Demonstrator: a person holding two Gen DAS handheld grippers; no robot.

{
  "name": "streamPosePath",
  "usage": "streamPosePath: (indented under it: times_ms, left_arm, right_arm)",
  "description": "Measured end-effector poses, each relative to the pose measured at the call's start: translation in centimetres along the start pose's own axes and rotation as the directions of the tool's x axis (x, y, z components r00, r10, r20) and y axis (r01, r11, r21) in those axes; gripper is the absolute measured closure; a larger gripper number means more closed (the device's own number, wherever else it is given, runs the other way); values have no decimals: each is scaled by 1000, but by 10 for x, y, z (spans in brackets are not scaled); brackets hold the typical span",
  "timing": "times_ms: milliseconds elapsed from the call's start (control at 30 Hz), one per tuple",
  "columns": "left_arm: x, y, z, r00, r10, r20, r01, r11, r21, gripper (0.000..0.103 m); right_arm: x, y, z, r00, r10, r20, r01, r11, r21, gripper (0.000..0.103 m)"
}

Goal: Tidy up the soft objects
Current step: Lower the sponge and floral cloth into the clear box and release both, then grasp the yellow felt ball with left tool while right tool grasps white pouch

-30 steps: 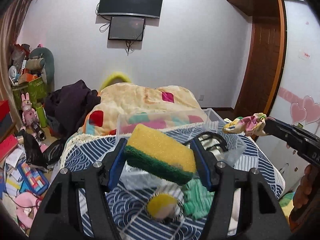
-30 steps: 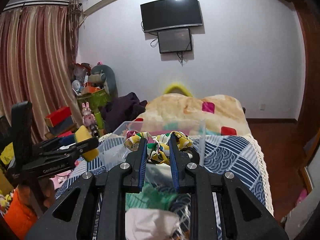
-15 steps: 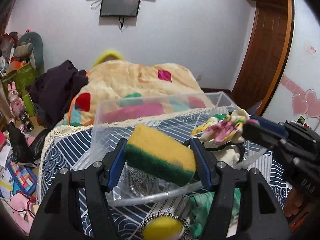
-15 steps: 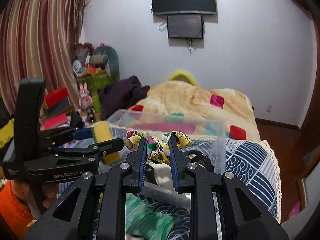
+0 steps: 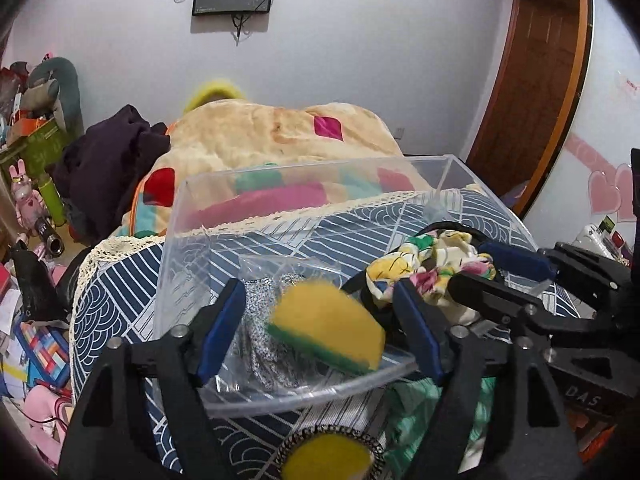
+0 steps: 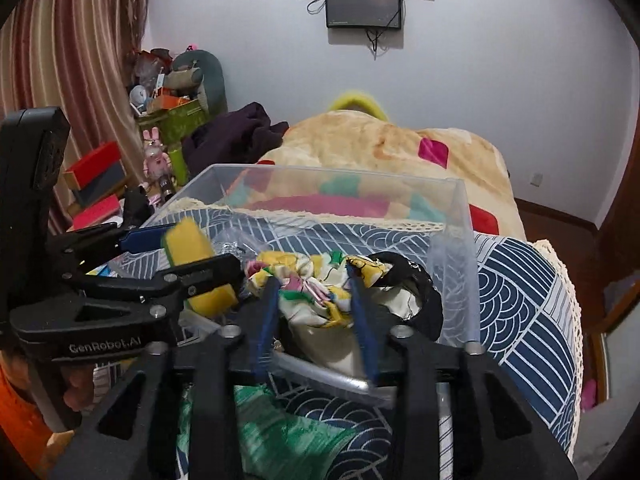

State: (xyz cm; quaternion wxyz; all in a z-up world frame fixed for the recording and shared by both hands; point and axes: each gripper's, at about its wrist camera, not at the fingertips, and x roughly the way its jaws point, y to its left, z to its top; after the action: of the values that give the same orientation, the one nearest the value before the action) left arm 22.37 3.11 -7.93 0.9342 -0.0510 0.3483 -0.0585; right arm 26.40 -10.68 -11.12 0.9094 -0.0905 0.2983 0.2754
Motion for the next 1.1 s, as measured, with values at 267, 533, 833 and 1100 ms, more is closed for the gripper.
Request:
streamPosePath:
  times_ms: [267,533,833,1100]
  left_arm:
    - [-33,-3,0,998,13,58,-13,1000,2,15]
    - [-83,-4,-4,989,10,146,-10,1000,0,7]
    - [-115,2,-32,985,29,171,-27,1000,-16,4]
    - [-92,7,-65,994,24,108,-15,996,-89,4]
  right_arm:
    - [-24,-5,1,999,-22,48,22,1000,14,50]
    - [-65,-5,3,989,-54,139,51,998,27,35]
    - [-96,4,-19,975,-102,195,103,995,8,18]
    - [-70,6,-59,995,-88,53,88,996,6,18]
